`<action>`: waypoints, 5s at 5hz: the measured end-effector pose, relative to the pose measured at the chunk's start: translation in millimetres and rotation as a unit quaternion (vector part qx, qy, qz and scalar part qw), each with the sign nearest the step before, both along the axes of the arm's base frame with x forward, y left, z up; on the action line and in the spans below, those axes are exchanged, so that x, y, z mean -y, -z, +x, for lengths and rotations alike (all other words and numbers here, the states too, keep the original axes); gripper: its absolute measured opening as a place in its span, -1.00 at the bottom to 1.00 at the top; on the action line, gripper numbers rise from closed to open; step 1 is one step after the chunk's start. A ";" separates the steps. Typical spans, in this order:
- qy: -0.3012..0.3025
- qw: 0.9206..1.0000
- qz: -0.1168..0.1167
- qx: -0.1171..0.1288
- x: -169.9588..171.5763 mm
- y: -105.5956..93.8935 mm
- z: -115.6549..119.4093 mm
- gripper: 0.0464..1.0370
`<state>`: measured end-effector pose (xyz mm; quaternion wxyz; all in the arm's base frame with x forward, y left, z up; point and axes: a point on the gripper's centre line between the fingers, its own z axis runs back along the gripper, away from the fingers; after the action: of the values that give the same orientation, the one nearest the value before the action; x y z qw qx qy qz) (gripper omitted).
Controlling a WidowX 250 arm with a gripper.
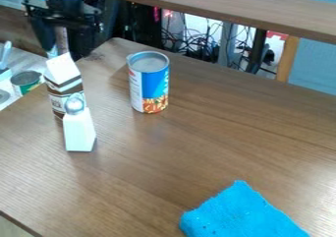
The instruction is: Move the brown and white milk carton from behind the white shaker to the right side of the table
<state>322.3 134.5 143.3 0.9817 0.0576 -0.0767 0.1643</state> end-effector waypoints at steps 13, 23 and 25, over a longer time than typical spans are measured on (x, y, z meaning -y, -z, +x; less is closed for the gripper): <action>0.292 0.956 -0.011 -0.016 -7.5 54.6 23.3 0.85; 0.279 0.956 -0.078 0.051 162.2 -97.0 78.6 0.53; 0.353 0.933 -0.054 0.032 265.8 -51.7 79.5 0.53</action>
<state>401.9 -131.3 195.1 0.9750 -0.0315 -0.1150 -0.1873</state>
